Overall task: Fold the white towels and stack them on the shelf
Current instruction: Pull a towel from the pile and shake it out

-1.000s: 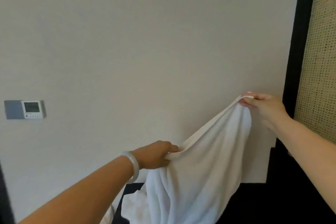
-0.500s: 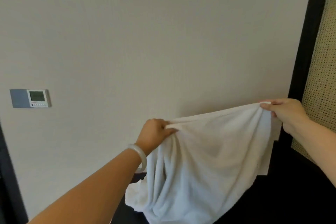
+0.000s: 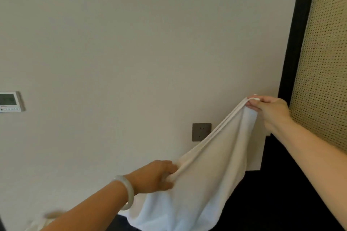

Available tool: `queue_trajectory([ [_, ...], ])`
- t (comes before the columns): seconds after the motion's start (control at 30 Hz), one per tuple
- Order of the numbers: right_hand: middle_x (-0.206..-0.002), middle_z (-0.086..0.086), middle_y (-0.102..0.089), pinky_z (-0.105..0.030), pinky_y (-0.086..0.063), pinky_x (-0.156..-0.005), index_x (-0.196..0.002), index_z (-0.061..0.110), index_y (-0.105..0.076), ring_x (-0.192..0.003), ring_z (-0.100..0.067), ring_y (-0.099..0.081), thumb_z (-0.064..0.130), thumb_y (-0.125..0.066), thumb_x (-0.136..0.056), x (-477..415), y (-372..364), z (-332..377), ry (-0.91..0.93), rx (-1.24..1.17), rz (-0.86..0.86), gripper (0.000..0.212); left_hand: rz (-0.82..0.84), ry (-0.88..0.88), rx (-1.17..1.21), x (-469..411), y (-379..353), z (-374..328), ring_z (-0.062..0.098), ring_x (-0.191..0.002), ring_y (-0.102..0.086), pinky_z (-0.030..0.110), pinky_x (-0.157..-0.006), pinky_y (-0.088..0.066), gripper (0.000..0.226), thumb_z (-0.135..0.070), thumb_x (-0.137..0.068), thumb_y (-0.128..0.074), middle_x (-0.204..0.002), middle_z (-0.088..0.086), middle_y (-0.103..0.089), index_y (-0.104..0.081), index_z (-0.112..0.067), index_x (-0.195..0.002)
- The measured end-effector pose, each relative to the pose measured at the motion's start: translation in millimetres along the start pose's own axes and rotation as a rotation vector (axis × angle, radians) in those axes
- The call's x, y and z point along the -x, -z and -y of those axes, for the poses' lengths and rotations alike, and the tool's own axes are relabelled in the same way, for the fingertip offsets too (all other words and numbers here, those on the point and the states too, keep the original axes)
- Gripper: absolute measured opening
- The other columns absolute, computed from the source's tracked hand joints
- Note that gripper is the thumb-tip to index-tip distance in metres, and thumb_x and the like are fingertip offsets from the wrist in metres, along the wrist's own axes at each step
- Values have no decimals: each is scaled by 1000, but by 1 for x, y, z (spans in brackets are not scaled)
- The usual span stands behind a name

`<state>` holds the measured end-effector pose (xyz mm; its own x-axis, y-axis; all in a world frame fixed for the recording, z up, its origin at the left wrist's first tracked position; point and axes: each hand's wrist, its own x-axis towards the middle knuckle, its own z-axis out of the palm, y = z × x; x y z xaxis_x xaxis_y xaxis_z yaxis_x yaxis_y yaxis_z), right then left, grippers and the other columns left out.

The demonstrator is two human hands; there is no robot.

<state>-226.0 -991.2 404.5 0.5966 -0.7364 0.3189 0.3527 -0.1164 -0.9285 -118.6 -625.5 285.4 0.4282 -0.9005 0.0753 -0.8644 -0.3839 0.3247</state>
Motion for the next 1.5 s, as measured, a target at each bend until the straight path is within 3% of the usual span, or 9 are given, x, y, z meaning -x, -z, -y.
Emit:
queue_trajectory([
  [0.37, -72, 5, -75, -18, -57, -79, -86, 8, -71, -73, -10, -74, -6, -62, -91, 13, -32, 20, 128, 1, 142, 17, 202, 64, -86, -8, -56, -12, 22, -89, -47, 27, -75, -34, 32, -43, -84, -66, -88, -7, -47, -47, -27, -65],
  [0.57, -78, 3, -77, -20, -57, -82, -87, 11, -73, -80, -12, -74, -3, -65, -90, 4, -31, 24, 153, 19, 125, 17, 367, 178, -186, -16, -53, -2, 28, -106, -56, 28, -82, -34, 38, -42, -91, -63, -118, 3, -60, -61, -19, -121],
  [0.73, -108, -13, -72, -26, -57, -89, -95, 11, -75, -92, -17, -74, 4, -70, -89, -16, -8, 23, 151, -45, -18, 10, -208, 394, -171, -19, 17, 25, 25, -115, -59, 30, -91, -43, 41, -47, -94, -57, -124, 4, -64, -63, -24, -126],
  [0.87, -115, -16, -70, -30, -55, -96, -90, 11, -76, -100, -22, -72, 5, -74, -83, -17, 10, 15, 101, -62, -48, 9, -797, 406, -278, -6, 97, 43, 24, -70, -58, 31, -61, -38, 29, -50, -88, -61, -77, -6, -55, -71, -23, -87],
  [0.9, -115, -16, -70, -33, -54, -98, -89, 12, -76, -101, -23, -71, 4, -74, -84, -15, 12, 11, 87, -54, -45, 10, -791, 412, -295, -2, 105, 46, 21, -68, -55, 31, -60, -37, 27, -51, -87, -62, -76, -8, -54, -70, -25, -85],
  [1.0, -111, -12, -72, -39, -52, -102, -89, 13, -77, -100, -24, -71, 5, -73, -85, -8, 12, -5, 37, 18, -13, 10, -304, 508, -376, 5, 93, 46, 17, -89, -61, 25, -72, -42, 29, -50, -86, -66, -98, -5, -66, -70, -29, -105],
  [1.23, -100, -8, -75, -40, -51, -103, -92, 14, -77, -97, -22, -72, 10, -76, -81, -1, 14, -25, 20, 125, 13, 11, -115, 430, 377, 30, 60, 49, 6, -80, -63, 19, -76, -49, 16, -48, -79, -77, -84, -14, -69, -73, -33, -77],
  [1.4, -95, -3, -77, -46, -48, -105, -88, 20, -78, -99, -22, -71, 13, -76, -83, -2, 12, -30, 16, 166, 60, 9, 133, 436, 207, 31, 21, 42, -1, -86, -57, 19, -82, -46, 13, -53, -82, -70, -94, -22, -59, -62, -43, -79],
  [1.5, -92, 1, -77, -47, -48, -105, -81, 23, -79, -98, -20, -72, 13, -76, -84, 0, 5, -36, 16, 185, 60, 12, 70, 386, -71, 21, 2, 33, 6, -77, -48, 17, -64, -34, 28, -34, -84, -66, -91, -13, -49, -42, -36, -70],
])
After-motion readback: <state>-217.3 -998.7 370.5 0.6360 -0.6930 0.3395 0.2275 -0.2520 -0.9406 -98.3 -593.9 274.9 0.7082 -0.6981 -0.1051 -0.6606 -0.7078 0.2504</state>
